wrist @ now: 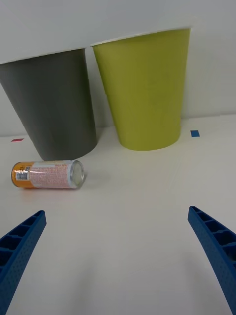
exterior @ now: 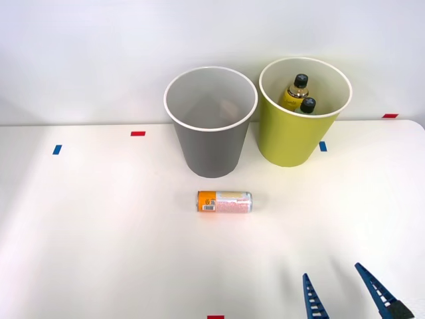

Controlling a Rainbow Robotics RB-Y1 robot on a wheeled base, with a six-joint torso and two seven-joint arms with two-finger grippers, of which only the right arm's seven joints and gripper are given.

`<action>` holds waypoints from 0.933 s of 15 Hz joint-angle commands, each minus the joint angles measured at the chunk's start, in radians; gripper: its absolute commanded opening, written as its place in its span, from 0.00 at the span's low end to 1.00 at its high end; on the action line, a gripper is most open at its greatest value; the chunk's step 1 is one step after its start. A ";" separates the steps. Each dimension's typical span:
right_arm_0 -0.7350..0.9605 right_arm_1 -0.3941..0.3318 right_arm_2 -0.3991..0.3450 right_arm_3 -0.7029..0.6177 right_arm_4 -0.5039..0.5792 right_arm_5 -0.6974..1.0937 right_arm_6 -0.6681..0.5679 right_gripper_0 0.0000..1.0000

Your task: Put cans in the gray bin, plastic bottles in the light green bin

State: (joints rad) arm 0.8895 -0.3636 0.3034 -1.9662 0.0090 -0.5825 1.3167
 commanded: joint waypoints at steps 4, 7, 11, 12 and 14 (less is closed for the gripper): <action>0.000 0.190 -0.107 0.141 0.161 -0.168 0.064 1.00; 0.022 0.143 -0.070 0.159 0.034 -0.194 0.294 1.00; 0.054 0.057 0.033 0.181 -0.122 -0.263 0.446 1.00; 0.054 0.048 0.053 0.204 -0.135 -0.295 0.444 1.00; 0.060 0.046 0.060 0.245 -0.132 -0.343 0.443 1.00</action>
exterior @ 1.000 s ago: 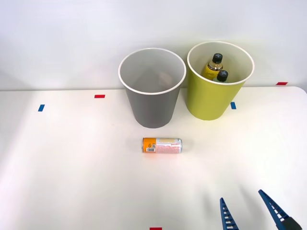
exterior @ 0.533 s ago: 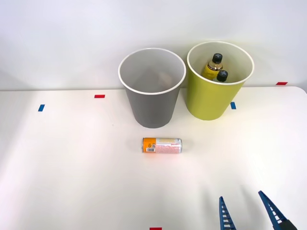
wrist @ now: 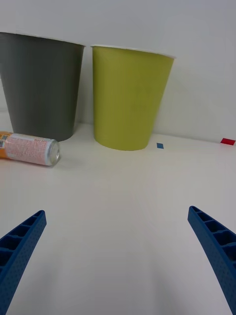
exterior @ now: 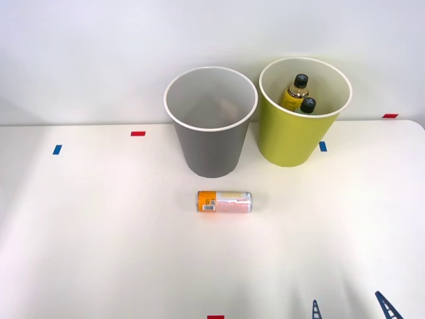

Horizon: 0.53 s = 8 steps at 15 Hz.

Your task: Put cans in the gray bin, plastic bottles in the light green bin

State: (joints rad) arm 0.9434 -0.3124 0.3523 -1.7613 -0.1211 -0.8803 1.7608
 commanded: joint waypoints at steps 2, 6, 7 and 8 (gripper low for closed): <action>0.011 -0.010 0.022 0.057 0.003 -0.055 -0.003 1.00; 0.031 -0.014 0.066 0.057 0.008 -0.055 -0.011 1.00; 0.032 -0.016 0.071 0.057 0.005 -0.054 -0.015 1.00; 0.037 -0.016 0.073 0.057 0.001 -0.055 -0.021 1.00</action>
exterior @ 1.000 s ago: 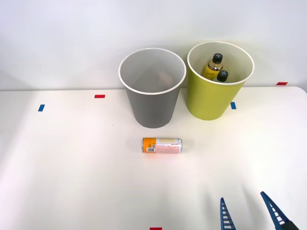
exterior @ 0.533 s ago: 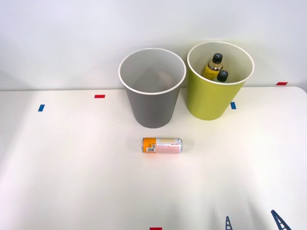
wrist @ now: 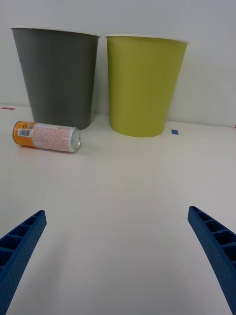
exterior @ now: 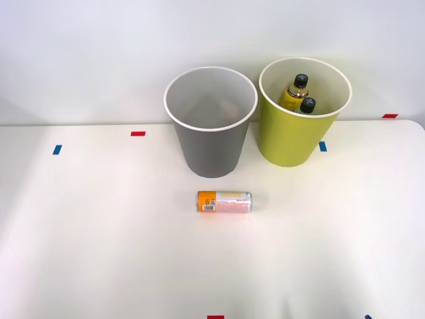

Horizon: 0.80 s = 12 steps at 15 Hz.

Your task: Put cans in the gray bin, plastic bottles in the light green bin

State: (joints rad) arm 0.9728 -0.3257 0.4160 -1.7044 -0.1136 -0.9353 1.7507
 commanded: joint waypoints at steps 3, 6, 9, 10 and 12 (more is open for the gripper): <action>0.012 -0.006 0.012 0.000 -0.014 0.001 -0.017 1.00; 0.012 -0.006 0.012 0.000 -0.014 0.001 -0.017 1.00; 0.012 -0.006 0.012 0.000 -0.014 0.001 -0.017 1.00; 0.012 -0.006 0.012 0.000 -0.014 0.001 -0.017 1.00; 0.012 -0.006 0.012 0.000 -0.014 0.001 -0.017 1.00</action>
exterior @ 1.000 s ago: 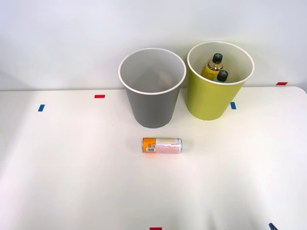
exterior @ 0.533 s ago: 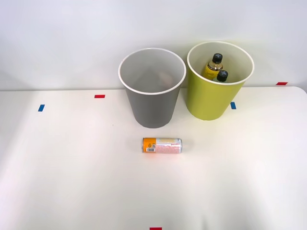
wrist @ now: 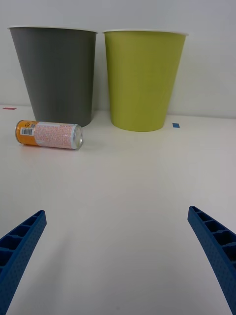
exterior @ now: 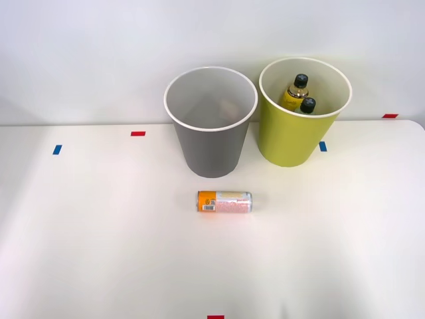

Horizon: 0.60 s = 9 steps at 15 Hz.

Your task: Put cans in the gray bin, plastic bottles in the light green bin

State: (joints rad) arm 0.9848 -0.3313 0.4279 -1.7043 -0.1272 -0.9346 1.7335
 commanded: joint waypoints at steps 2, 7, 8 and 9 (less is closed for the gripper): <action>0.000 0.000 0.000 0.000 0.000 0.000 0.000 1.00; 0.000 0.000 0.000 0.000 0.000 0.000 0.000 1.00; 0.000 0.000 0.000 0.000 0.000 0.000 0.000 1.00; 0.000 0.000 0.000 0.000 0.000 0.000 0.000 1.00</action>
State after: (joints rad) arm 0.9848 -0.3313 0.4279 -1.7043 -0.1272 -0.9344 1.7335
